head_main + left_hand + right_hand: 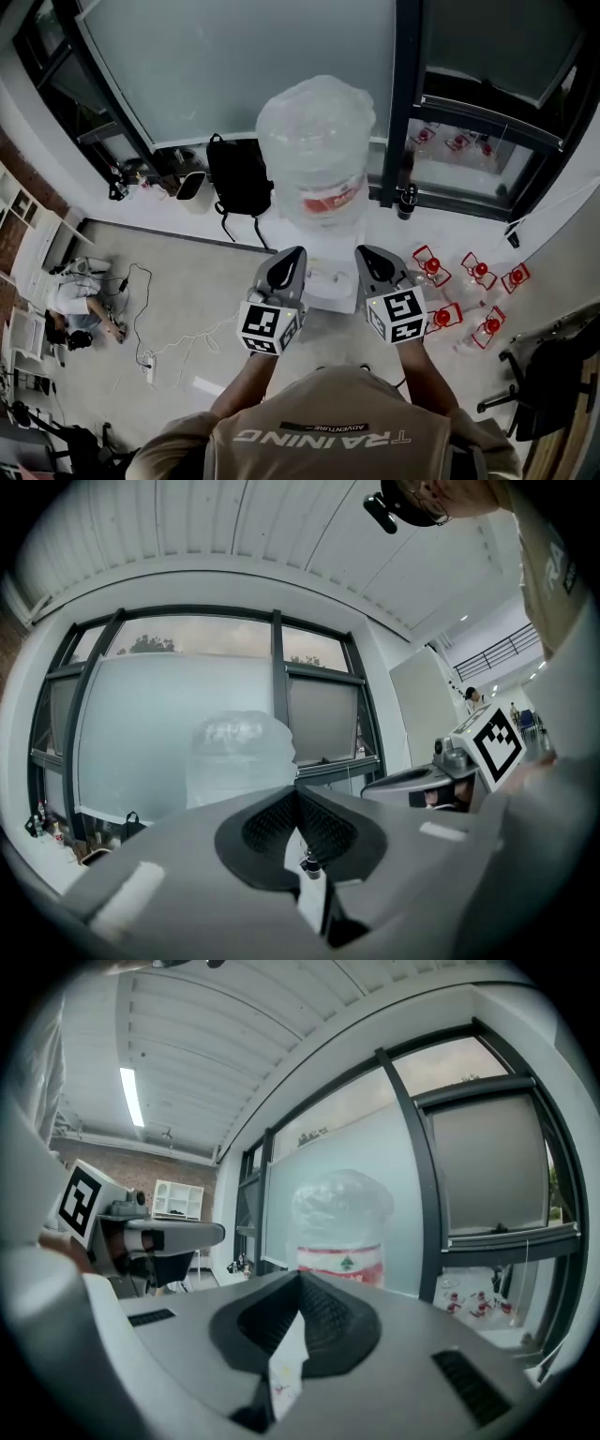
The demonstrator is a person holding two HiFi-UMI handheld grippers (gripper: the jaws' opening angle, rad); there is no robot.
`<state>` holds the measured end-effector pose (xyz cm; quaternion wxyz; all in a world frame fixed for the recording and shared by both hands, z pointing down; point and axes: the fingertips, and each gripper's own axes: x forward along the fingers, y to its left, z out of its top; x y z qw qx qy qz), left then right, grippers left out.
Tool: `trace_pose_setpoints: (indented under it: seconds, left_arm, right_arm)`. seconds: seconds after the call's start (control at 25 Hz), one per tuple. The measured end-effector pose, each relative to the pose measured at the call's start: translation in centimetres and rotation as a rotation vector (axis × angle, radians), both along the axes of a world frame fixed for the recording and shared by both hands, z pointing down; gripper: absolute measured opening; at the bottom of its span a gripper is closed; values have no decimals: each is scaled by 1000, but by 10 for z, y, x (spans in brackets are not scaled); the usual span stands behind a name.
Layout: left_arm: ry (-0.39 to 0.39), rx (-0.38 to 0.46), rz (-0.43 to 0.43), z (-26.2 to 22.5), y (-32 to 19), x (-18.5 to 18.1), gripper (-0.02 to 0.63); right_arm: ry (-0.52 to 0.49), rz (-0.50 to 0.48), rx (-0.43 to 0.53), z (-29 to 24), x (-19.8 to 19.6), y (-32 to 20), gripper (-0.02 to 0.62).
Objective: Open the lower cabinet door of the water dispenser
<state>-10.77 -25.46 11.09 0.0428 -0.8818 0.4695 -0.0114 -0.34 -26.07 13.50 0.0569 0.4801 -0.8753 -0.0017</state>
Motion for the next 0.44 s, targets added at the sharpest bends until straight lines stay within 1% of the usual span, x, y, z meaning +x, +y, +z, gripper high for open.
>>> trace_pose_setpoints:
  seconds: [0.08,0.2,0.28,0.44]
  left_arm:
    - [12,3,1,-1,4,-1,2]
    - [67,-8,12,-4,10,-4,2]
    - [72,-3,17,-6,12,-4,2]
    - [68,8,1,-7,14,-9,2]
  right_arm:
    - [4,-5,10,-1,-3,3,9]
    - [-6,-4,19,3,-5,9,9]
    - [-8,4,12,6,-4,10,9]
    - [7,8,6,7,-2,12,9]
